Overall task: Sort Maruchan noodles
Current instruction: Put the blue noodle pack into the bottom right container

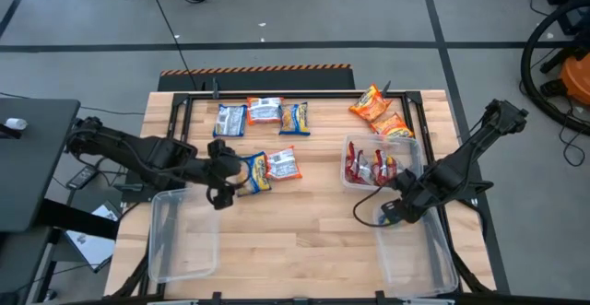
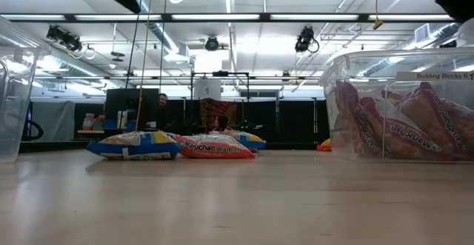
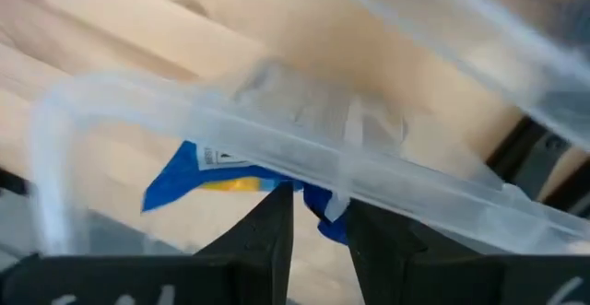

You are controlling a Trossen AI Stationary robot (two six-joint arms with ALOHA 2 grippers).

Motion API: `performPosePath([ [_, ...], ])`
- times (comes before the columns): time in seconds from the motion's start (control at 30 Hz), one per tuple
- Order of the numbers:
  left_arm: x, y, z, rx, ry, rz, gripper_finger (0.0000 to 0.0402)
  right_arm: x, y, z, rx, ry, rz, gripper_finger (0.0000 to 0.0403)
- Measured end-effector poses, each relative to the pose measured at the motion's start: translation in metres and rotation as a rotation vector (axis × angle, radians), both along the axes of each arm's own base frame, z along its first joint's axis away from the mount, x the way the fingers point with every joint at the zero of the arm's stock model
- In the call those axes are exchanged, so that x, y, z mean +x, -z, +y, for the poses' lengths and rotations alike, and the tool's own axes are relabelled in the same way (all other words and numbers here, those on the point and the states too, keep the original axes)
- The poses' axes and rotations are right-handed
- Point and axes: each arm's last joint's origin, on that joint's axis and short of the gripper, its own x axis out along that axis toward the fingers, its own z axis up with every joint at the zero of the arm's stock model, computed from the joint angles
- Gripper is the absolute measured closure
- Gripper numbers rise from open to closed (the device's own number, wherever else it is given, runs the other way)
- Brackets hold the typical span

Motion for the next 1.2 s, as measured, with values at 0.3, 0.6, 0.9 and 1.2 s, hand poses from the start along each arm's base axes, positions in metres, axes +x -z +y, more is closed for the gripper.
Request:
performPosePath([
  [0.3,0.010,-0.006,0.006,0.034,-0.028,-0.098,0.0115,-0.001,-0.004,-0.003,-0.065,0.037,-0.024,0.0300],
  [0.6,0.034,0.010,0.014,-0.032,-0.167,-0.068,0.0115,0.001,-0.025,-0.002,-0.057,-0.029,-0.081,0.0300],
  [0.9,0.068,0.053,0.015,0.048,-0.098,0.131,0.0115,0.004,-0.051,0.023,0.126,-0.150,-0.139,0.0300],
  [1.2,0.074,0.066,-0.004,0.035,-0.081,0.160,0.0115,0.001,-0.011,0.086,0.104,-0.182,-0.001,0.0292],
])
